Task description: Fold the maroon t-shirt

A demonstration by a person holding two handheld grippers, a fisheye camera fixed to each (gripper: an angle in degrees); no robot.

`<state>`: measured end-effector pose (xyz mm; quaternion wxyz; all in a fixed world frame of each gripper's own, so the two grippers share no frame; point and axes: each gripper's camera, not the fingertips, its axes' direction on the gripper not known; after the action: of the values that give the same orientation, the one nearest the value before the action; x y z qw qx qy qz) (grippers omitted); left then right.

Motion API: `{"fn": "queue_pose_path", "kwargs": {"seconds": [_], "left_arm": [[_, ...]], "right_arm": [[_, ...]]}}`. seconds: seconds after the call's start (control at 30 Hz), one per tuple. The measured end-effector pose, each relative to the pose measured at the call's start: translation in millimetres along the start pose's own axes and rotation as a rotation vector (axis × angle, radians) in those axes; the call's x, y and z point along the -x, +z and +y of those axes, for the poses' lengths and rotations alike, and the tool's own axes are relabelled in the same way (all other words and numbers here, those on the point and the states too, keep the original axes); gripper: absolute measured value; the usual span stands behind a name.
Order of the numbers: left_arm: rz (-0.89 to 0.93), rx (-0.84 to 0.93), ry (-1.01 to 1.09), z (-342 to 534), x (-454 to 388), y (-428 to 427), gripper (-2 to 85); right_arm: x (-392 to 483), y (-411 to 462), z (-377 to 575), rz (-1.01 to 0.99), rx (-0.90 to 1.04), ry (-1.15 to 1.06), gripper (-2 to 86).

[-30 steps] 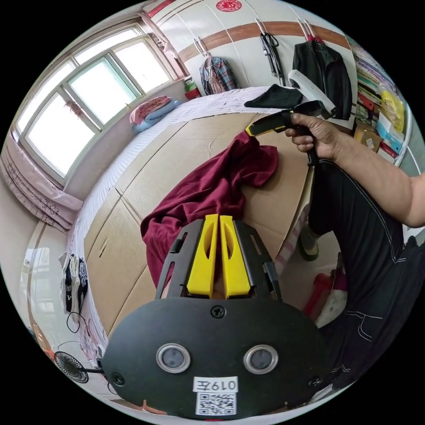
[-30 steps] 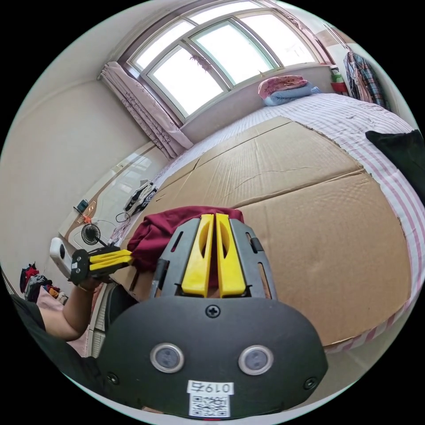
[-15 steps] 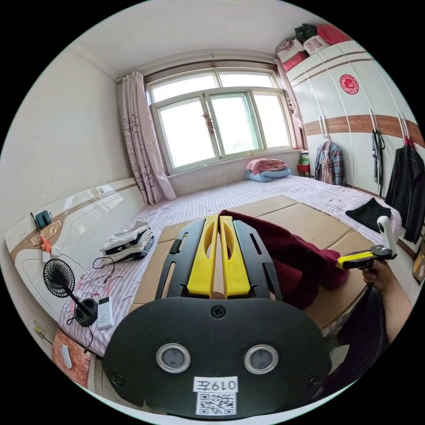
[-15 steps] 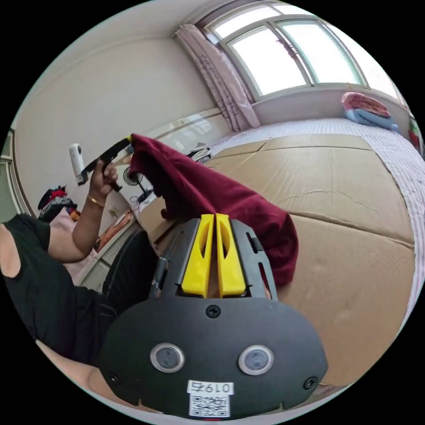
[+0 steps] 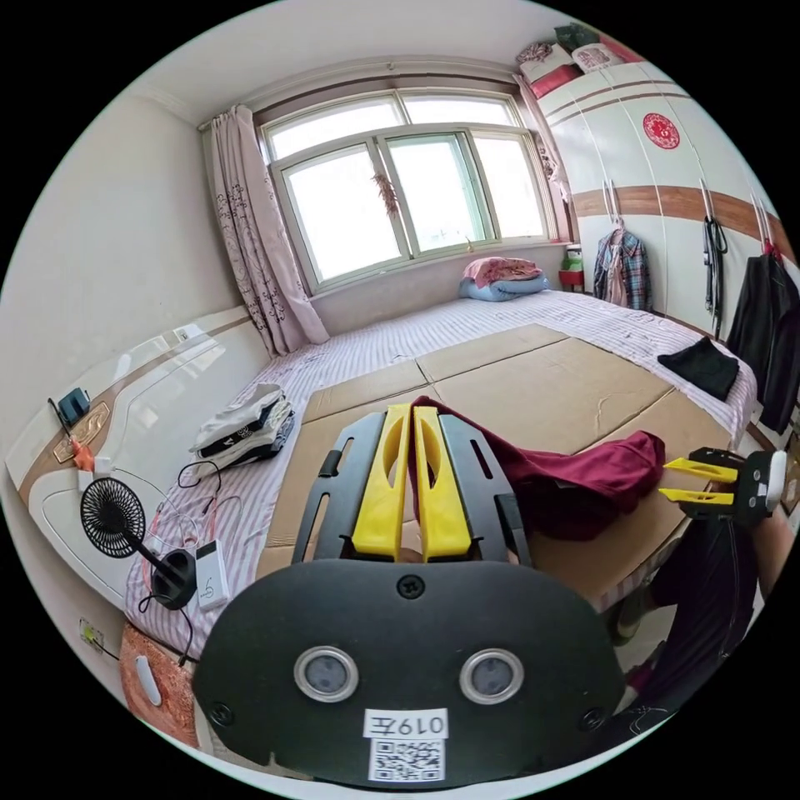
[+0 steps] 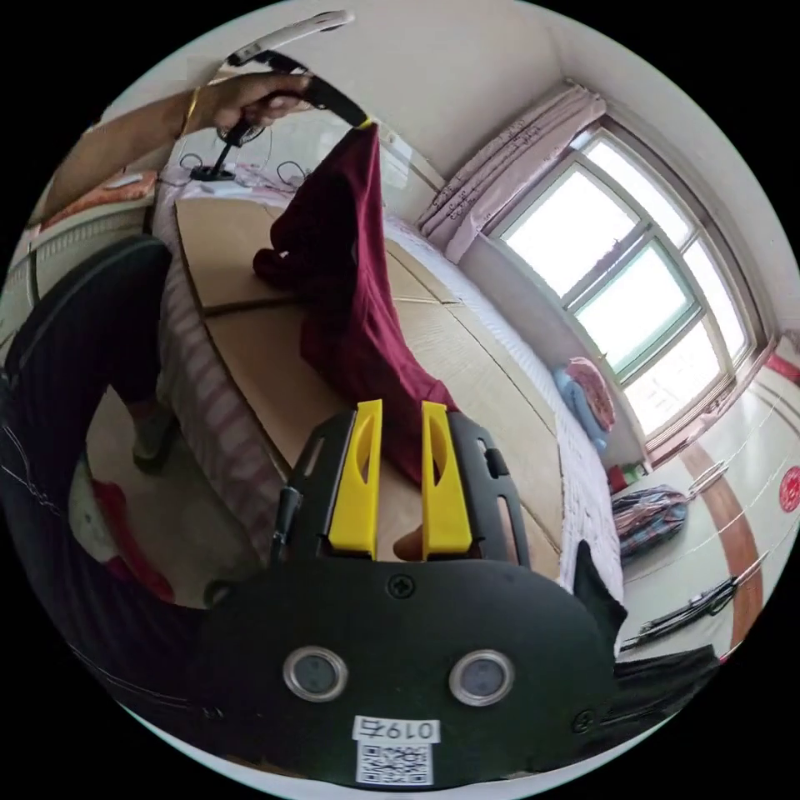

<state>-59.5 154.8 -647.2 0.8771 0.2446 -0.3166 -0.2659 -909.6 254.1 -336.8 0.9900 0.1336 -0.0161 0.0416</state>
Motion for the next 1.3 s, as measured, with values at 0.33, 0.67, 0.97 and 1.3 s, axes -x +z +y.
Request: {"fn": "queue_pose_path", "kwargs": {"seconds": [0.33,0.67,0.97,1.3], "left_arm": [[-0.002,-0.004,0.051,9,-15,-22,0.8],[-0.037,0.039,0.133,-6,-32,-38,1.1],[-0.148,-0.249,0.054,-110,21,-233,1.0],[-0.317,-0.601,0.073,-115,-19,-471,0.9]], "right_arm": [[134,51,-18,0.255,0.117,-0.518,10.9],[151,47,-42,0.266,0.106,-0.501,-0.7],[-74,-141,-130,0.327,-0.216,0.207,-1.0],[-86,-283,-128,0.62,-0.438,0.268,-1.0]]}}
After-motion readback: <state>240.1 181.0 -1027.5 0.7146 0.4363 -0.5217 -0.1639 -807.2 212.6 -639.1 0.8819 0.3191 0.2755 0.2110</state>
